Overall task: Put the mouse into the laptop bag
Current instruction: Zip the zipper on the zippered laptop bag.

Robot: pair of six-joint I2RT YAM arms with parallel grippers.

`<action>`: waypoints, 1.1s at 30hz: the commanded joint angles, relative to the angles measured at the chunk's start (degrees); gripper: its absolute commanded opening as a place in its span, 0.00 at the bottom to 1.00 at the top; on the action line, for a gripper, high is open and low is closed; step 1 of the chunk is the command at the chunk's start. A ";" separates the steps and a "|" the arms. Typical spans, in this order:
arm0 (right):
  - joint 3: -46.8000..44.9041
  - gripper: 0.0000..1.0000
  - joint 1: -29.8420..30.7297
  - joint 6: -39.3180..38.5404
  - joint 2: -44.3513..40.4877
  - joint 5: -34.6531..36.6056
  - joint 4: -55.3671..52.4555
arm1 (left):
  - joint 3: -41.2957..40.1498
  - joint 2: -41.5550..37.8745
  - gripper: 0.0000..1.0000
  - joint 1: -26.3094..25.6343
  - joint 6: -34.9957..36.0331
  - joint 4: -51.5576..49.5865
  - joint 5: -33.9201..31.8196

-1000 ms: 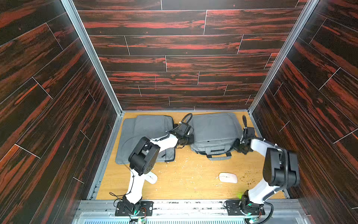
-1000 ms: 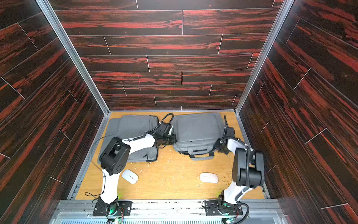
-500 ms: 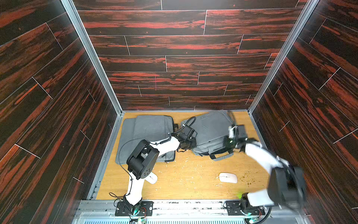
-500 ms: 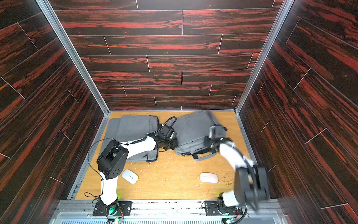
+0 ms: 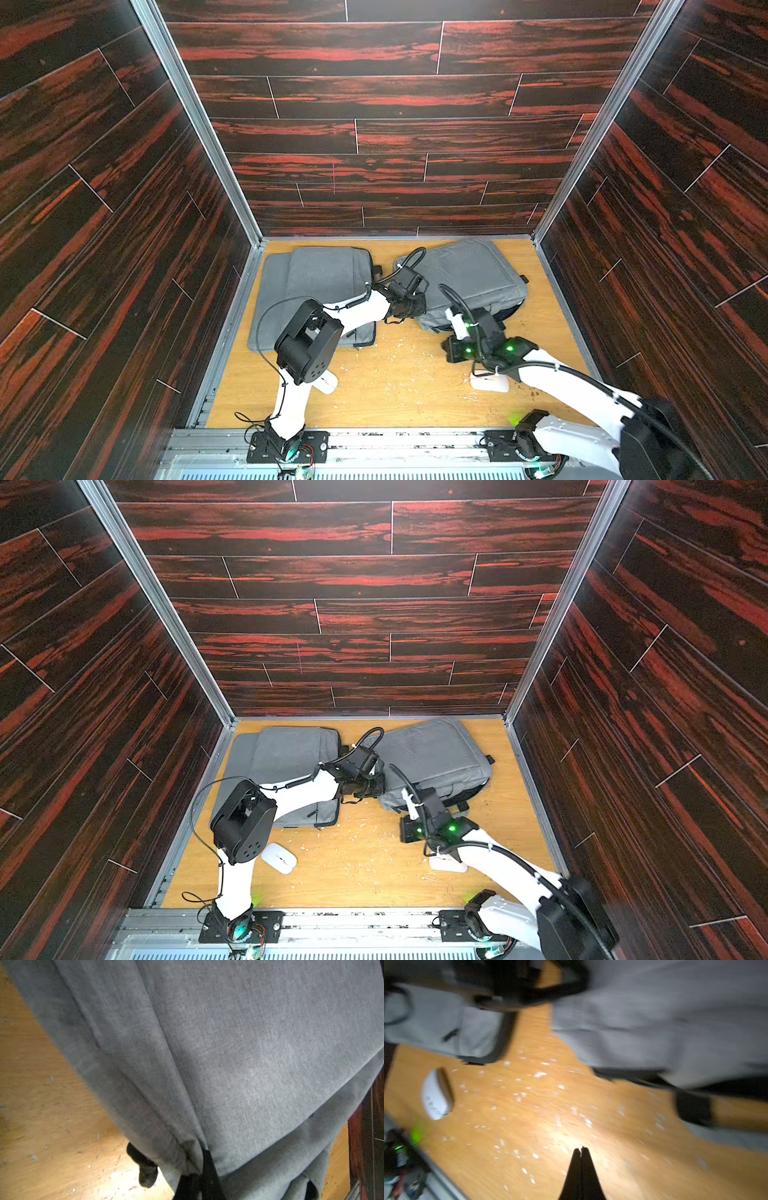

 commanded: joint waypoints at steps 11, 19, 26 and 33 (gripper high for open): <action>4.16 0.24 0.26 -3.75 10.70 3.88 9.19 | 1.67 -2.38 0.00 -0.65 0.21 -0.07 3.43; 5.49 0.27 0.29 -6.10 14.26 9.30 12.99 | 0.75 -3.01 0.00 -0.73 -1.30 1.14 5.42; 5.69 0.30 0.27 -6.85 17.85 9.25 16.07 | 0.48 -3.29 0.00 -0.69 -2.47 1.96 6.83; 5.00 0.32 0.25 -5.95 20.44 14.47 19.51 | 0.28 -3.62 0.00 -0.72 -6.33 4.83 12.59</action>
